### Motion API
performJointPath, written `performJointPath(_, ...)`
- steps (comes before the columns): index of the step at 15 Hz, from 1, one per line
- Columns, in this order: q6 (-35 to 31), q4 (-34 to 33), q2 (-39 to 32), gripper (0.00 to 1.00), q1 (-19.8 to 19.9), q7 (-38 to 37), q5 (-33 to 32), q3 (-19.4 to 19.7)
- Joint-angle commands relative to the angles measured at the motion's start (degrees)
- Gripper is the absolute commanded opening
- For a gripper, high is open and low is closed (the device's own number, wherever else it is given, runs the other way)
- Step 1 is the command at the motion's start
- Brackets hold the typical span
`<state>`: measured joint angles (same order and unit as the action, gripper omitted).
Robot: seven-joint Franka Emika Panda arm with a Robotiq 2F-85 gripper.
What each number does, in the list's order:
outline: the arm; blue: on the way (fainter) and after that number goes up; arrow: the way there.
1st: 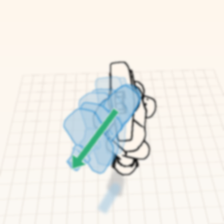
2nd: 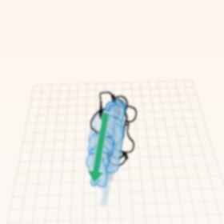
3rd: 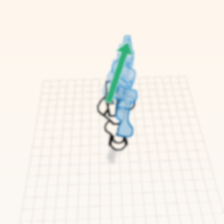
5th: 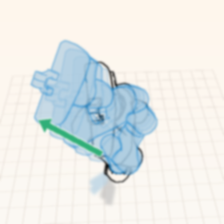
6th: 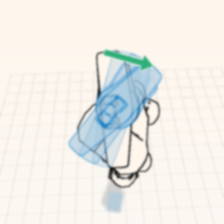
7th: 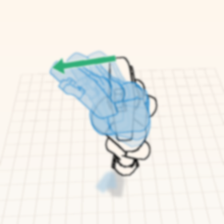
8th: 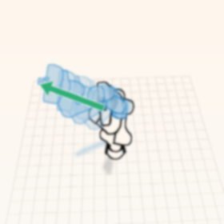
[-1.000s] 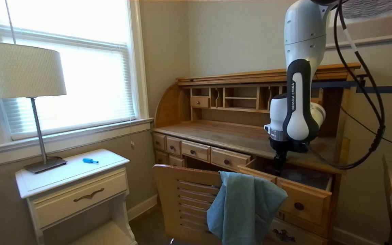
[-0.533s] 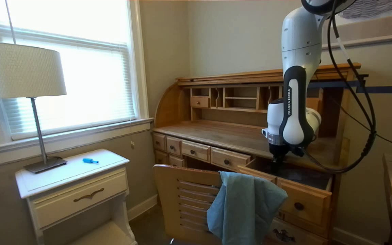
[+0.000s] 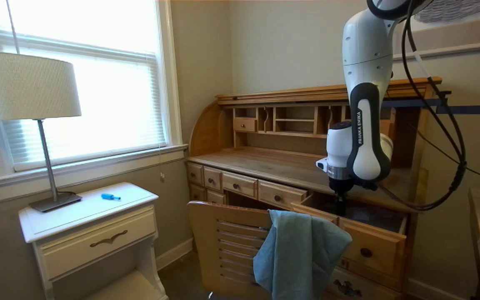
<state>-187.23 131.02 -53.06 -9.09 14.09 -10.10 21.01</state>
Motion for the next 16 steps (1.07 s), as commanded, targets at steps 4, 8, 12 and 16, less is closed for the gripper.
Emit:
performJointPath(4, -3.05, 3.36, 0.34, 1.00, -4.49, 7.82, -5.86, 4.49)
performJointPath(8, -2.00, 2.95, -0.04, 1.00, -2.44, 13.15, -10.99, 3.18)
performJointPath(12, -0.98, 1.69, -1.48, 1.00, -1.89, 16.24, -13.71, 3.74)
performJointPath(16, -0.45, 1.12, -1.91, 1.00, -1.53, 15.96, -13.66, 3.51)
